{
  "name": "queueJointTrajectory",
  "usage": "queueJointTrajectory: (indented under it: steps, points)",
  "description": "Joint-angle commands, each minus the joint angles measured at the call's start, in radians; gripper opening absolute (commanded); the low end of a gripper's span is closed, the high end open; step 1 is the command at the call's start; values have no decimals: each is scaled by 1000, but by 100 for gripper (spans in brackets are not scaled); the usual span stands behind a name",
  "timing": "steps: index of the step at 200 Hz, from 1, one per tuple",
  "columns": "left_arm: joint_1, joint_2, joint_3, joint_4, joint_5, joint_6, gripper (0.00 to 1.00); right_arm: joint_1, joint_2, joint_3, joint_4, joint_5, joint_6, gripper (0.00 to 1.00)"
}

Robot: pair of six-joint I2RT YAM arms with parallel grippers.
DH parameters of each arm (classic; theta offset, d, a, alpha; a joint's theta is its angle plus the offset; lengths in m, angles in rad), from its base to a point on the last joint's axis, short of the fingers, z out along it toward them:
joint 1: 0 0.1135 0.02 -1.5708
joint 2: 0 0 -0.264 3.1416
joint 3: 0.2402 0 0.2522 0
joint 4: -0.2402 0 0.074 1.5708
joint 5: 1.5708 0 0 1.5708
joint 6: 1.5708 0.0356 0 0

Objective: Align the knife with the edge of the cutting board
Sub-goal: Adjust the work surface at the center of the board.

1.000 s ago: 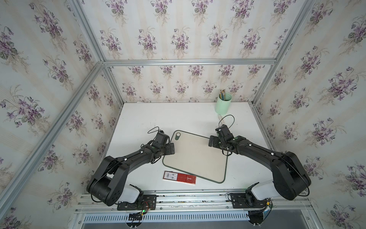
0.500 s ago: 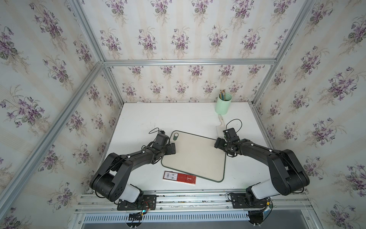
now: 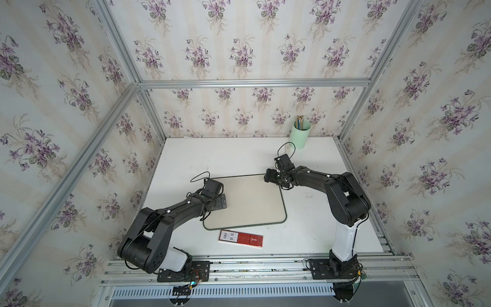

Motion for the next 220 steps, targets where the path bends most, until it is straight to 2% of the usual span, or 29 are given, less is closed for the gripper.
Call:
queueJointTrajectory:
  steps: [1,43,68,91,119,145,166,200,216,220]
  points:
    - [20,-1,22,62,113,36,99,19,-27,-22,-7,-189,17,93]
    - [85,28,78,51,144,61,99,19,-83,-9,-72,-79,-68,99]
    - [117,37,98,45,153,71,99,18,-116,25,-115,13,-135,100]
    - [139,50,104,48,181,77,99,-10,-116,47,-156,47,-131,100]
    - [153,64,112,49,189,82,99,-17,-117,-11,-166,25,-88,100]
    - [158,60,100,33,157,76,100,-10,-163,-165,-53,-65,-40,99]
    - [162,62,94,32,134,68,99,-4,-169,-231,-4,-122,-16,99]
    - [165,127,129,34,186,71,100,18,-130,-232,45,-211,14,98]
    - [165,156,149,41,209,75,99,19,-113,-208,51,-216,26,97]
    - [165,164,156,42,214,77,100,56,-108,-203,51,-212,28,97]
